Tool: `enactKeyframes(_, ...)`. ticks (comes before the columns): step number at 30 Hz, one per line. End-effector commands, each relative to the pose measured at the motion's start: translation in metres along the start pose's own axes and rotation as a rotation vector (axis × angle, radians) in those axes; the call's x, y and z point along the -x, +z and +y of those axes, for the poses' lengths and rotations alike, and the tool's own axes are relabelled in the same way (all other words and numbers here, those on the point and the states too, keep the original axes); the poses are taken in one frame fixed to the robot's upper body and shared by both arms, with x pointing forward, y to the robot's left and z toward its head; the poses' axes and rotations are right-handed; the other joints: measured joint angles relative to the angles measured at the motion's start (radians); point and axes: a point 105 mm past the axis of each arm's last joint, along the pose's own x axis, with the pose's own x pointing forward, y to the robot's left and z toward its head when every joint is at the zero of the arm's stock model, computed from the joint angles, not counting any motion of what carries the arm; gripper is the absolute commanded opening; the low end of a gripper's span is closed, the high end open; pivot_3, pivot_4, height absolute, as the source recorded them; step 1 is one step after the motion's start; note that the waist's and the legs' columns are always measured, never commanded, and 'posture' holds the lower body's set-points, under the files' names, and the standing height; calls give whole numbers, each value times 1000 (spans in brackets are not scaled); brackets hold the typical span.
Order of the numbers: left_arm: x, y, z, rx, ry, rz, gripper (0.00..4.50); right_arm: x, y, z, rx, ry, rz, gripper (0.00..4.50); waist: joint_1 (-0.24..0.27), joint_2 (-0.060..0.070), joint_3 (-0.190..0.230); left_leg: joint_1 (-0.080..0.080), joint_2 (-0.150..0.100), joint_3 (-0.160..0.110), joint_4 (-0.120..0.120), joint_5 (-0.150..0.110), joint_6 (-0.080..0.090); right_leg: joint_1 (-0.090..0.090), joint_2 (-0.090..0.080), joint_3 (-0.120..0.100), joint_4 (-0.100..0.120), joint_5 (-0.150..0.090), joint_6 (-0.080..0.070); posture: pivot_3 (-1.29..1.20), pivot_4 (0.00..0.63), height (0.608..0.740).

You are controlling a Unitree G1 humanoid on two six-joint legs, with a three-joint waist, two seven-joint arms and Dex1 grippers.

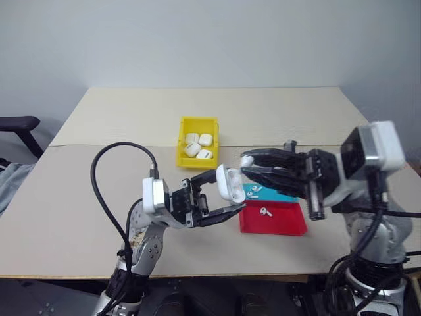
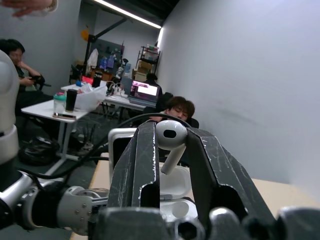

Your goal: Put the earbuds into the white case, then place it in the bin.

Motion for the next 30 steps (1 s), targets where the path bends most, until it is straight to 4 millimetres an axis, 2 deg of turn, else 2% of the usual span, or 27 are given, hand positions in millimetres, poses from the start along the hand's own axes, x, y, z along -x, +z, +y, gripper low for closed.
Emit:
enactKeyframes(1,-4,9,-3,-29,-14,-6,2815,-2,1,0,101,19,-17,618,1,0,0,0,0,0,0,0,0,0,0,0,0,0,0,0,150,740)
enactKeyframes(21,-3,10,-2,-49,-14,-3,2815,-2,-24,1,138,46,51,618,2,0,0,0,0,0,0,0,0,0,0,0,0,0,0,0,150,740)
enactKeyframes(22,-3,10,-2,-49,-14,-3,2815,-1,-25,1,138,54,59,1342,2,0,0,0,0,0,0,0,0,0,0,0,0,0,0,0,150,740)
enactKeyframes(27,-3,10,-2,-55,-11,-7,2815,-1,-30,4,151,70,85,2769,2,0,0,0,0,0,0,0,0,0,0,0,0,0,0,0,150,740)
enactKeyframes(30,-3,10,-1,-57,-5,-4,2815,0,-32,3,158,72,98,2769,3,0,0,0,0,0,0,0,0,0,0,0,0,0,0,0,150,740)
